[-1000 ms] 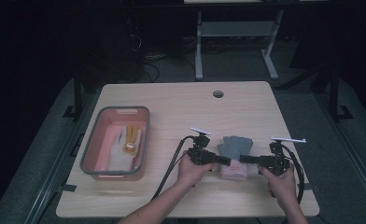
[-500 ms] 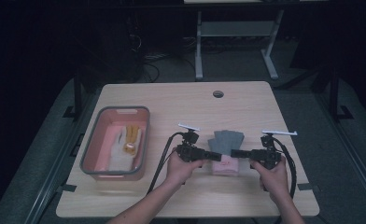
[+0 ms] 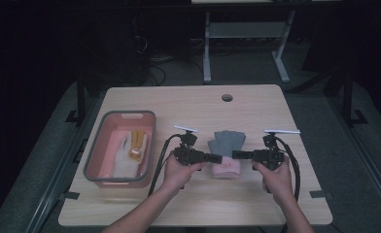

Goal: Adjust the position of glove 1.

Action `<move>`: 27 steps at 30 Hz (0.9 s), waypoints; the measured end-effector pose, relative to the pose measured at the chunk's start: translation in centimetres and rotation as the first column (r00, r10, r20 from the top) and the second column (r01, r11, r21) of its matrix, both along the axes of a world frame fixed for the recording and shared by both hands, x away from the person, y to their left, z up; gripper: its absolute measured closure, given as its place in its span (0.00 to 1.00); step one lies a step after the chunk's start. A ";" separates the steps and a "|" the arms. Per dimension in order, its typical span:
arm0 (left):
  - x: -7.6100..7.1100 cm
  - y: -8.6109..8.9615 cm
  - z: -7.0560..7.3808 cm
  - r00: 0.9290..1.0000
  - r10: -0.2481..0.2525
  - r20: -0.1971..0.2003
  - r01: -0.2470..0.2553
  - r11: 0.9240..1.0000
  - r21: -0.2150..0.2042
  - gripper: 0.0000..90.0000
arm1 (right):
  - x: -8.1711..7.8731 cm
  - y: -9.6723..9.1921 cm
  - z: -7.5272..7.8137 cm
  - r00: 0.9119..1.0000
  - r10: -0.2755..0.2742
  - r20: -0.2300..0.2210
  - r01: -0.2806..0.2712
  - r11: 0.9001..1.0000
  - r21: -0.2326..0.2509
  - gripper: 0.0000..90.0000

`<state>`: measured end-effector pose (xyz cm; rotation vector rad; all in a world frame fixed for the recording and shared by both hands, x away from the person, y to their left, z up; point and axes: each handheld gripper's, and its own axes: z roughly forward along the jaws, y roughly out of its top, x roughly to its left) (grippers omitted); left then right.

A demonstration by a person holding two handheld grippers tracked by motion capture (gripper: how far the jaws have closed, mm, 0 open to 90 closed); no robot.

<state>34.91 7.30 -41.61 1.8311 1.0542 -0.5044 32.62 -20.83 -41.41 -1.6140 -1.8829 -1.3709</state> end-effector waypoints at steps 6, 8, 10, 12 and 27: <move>0.1 1.1 0.5 1.000 0.004 0.013 -0.003 1.000 -0.010 0.75 | 0.5 1.0 0.7 1.000 0.019 0.009 -0.019 1.000 -0.002 0.84; 0.2 1.3 0.7 1.000 0.007 0.013 -0.007 1.000 -0.016 0.75 | 0.6 1.2 0.8 1.000 0.019 0.008 -0.019 1.000 -0.001 0.84; 0.2 1.8 1.0 1.000 0.009 0.017 -0.009 1.000 -0.013 0.75 | 0.8 1.6 1.0 1.000 0.027 0.012 -0.027 1.000 0.010 0.84; 0.2 2.2 1.2 1.000 0.011 0.024 -0.011 1.000 -0.011 0.75 | 0.9 2.0 1.2 0.999 0.035 0.012 -0.035 0.999 0.006 0.84; 0.3 4.6 2.3 0.999 0.040 0.036 -0.039 0.999 -0.016 0.75 | 2.0 4.3 2.2 0.997 0.071 0.034 -0.072 0.997 0.008 0.84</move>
